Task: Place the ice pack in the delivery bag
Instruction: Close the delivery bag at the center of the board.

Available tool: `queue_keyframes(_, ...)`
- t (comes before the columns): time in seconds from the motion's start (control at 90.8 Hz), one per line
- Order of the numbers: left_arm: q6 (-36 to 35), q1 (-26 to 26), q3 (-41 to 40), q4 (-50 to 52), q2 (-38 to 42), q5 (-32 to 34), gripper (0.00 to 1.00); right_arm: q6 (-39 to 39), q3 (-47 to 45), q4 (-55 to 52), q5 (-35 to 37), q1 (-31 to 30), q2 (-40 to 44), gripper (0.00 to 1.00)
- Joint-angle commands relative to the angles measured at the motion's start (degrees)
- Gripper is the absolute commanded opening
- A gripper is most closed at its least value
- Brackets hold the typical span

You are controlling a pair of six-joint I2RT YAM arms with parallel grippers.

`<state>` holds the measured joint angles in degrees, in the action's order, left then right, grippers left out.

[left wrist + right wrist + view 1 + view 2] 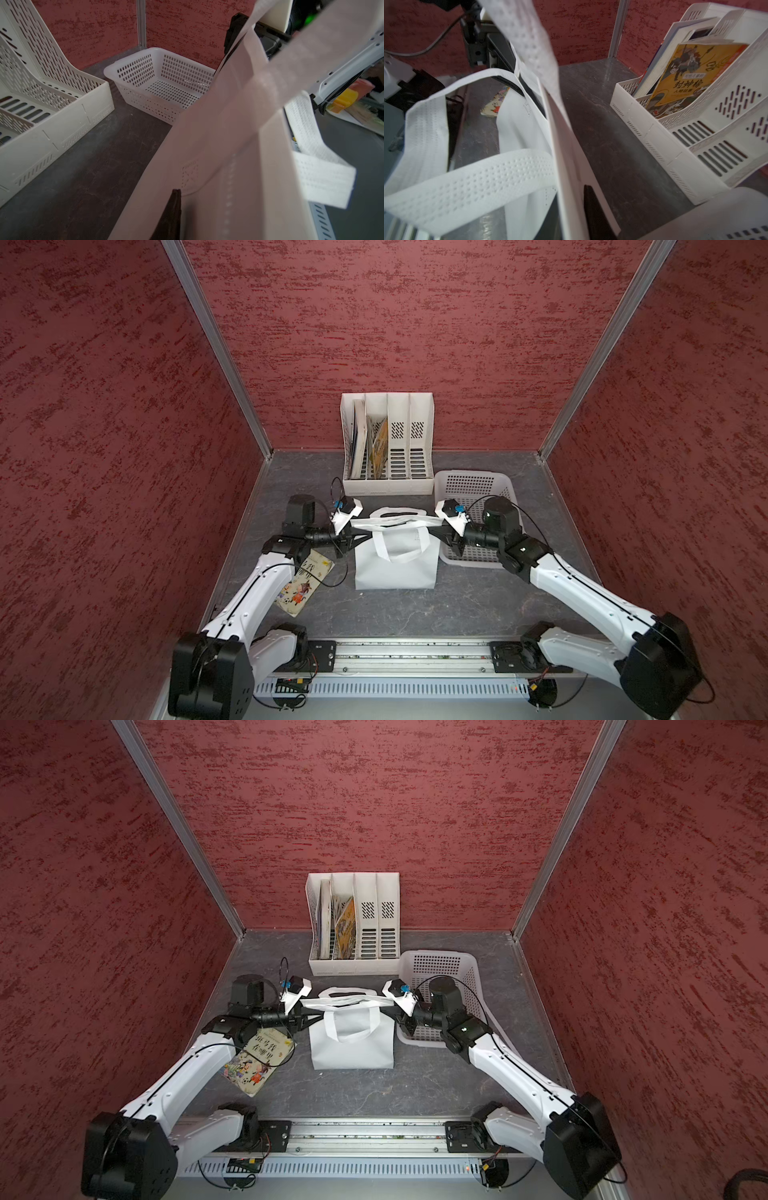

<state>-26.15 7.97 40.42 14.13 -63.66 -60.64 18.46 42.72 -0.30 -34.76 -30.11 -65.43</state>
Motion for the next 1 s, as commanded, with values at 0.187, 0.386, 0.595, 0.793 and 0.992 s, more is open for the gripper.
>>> queue_keyframes(0.187,0.32,0.23,2.73,-0.09,-3.28,-4.30,0.45,3.10,3.19,-2.12,-3.71,-0.25,-4.03,0.44)
queue_keyframes(0.386,-0.54,-0.66,2.22,0.77,-2.68,-2.53,0.46,3.67,2.74,-1.08,1.32,-0.25,-3.32,0.09)
queue_keyframes(0.595,2.54,-1.81,0.29,-3.61,-1.69,-2.55,0.76,1.62,0.68,1.08,0.37,-0.30,-2.83,0.04)
queue_keyframes(0.793,1.90,-1.82,1.59,-2.53,-3.16,-3.66,0.34,1.44,0.28,2.96,-1.15,-0.26,-2.82,0.00)
queue_keyframes(0.992,0.00,-2.73,2.07,-1.00,-3.09,-5.15,0.05,1.44,-1.04,3.78,-1.31,-0.26,-1.67,0.00)
